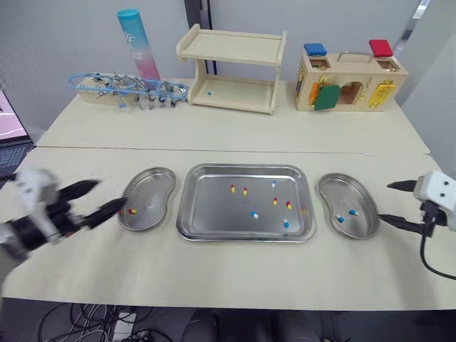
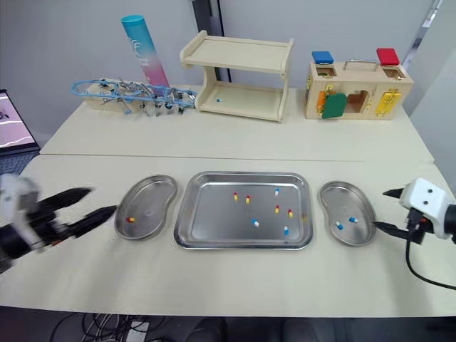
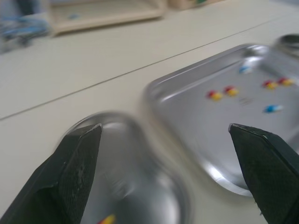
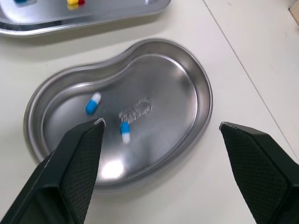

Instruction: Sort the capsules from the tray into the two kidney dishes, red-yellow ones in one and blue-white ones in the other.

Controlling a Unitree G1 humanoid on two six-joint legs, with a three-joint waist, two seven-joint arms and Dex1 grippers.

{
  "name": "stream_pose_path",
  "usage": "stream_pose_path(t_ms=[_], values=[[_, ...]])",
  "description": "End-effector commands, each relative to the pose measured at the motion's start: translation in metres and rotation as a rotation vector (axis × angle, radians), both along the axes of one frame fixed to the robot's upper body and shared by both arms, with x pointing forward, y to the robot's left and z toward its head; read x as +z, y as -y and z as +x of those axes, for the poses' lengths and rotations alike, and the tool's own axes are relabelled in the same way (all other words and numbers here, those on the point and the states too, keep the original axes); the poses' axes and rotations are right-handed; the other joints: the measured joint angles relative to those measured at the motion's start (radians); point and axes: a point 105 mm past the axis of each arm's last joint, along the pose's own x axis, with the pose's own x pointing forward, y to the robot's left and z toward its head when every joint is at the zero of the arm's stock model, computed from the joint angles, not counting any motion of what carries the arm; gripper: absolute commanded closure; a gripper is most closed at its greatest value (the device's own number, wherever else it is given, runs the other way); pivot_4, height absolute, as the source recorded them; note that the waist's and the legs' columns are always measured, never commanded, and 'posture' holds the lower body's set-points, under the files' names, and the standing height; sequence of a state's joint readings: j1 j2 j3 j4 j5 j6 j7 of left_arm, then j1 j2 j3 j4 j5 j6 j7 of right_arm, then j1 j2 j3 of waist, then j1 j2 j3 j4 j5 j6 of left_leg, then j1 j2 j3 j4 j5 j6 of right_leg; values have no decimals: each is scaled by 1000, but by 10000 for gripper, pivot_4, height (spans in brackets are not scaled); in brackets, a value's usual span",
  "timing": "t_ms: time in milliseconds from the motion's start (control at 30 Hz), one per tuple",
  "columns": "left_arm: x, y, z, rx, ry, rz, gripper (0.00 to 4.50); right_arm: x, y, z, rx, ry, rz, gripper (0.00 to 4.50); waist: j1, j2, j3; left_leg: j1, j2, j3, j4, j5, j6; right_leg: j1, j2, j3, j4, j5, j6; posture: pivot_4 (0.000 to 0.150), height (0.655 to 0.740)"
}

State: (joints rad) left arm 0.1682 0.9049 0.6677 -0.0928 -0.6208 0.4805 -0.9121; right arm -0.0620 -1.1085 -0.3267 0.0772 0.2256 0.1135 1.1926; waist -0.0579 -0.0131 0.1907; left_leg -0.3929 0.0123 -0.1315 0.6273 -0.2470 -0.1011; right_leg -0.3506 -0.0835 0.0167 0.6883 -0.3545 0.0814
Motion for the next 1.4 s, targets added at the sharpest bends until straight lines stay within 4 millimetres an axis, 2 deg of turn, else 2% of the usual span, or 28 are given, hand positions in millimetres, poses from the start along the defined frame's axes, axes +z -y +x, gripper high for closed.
stream_pose_path(t_ms=[33,100,200,367,500,600,700,767,933,1033,1133,1333,1400], values=[[-8,-47,-28,114,-55,88,0,13,21,-9,-12,-35,-3,3353,0,0,0,0,0,0,0,0,0,0,0,0,0,0,0,1500,7400],[-25,-70,-48,175,-124,132,0,8,32,-15,-33,-78,2,1570,1,0,0,1,0,0,0,0,0,0,0,0,0,0,0,1500,7400],[-37,-85,-65,228,-166,143,0,1,37,-19,-54,-106,19,1570,1,0,0,1,0,0,0,0,0,1,0,0,0,0,0,1500,7400],[-38,-82,-66,226,-157,116,0,-7,35,-23,-52,-120,18,1570,12,0,0,1,0,0,0,0,0,1,0,-1,1,0,0,1500,7400],[-29,-70,-58,181,-126,113,0,-6,33,-24,-45,-130,23,1570,10,-1,0,1,0,0,0,0,0,1,0,0,1,0,0,1500,7400],[-22,-50,-47,105,-110,104,0,-1,22,-19,-11,-94,31,1570,8,0,0,1,0,0,0,0,0,1,0,0,1,0,0,1500,7400],[-11,-16,-30,-14,-79,102,0,5,-7,-16,71,-79,86,1570,8,0,0,1,0,0,0,0,0,2,0,0,1,0,0,1500,7400],[-8,-2,-23,-62,-72,98,0,7,-22,-16,108,-73,108,1570,8,0,0,2,0,0,0,0,0,2,0,0,1,0,0,1500,7400],[1,68,4,-312,-45,96,0,20,-88,-20,272,-35,237,1570,10,-1,0,2,0,-1,1,0,0,2,0,-1,1,1,0,1500,7400],[2,99,21,-410,-38,137,0,29,-120,-23,322,-5,320,1570,13,-1,0,2,0,-1,1,0,0,3,0,-1,1,1,1,1500,7400],[4,125,40,-486,-2,144,0,31,-137,-25,321,14,368,1570,17,-1,-1,1,0,-1,1,0,0,2,0,-1,1,1,1,1500,7400],[1,165,62,-623,31,97,0,27,-150,-30,299,15,410,1570,23,-1,-1,0,0,-1,2,0,0,1,0,-2,0,1,1,1500,7400],[-2,175,64,-688,27,93,4053,27,-152,-31,292,19,415,0,22,-1,-1,0,0,-1,2,0,0,1,0,-2,1,1,1,1500,7400]])
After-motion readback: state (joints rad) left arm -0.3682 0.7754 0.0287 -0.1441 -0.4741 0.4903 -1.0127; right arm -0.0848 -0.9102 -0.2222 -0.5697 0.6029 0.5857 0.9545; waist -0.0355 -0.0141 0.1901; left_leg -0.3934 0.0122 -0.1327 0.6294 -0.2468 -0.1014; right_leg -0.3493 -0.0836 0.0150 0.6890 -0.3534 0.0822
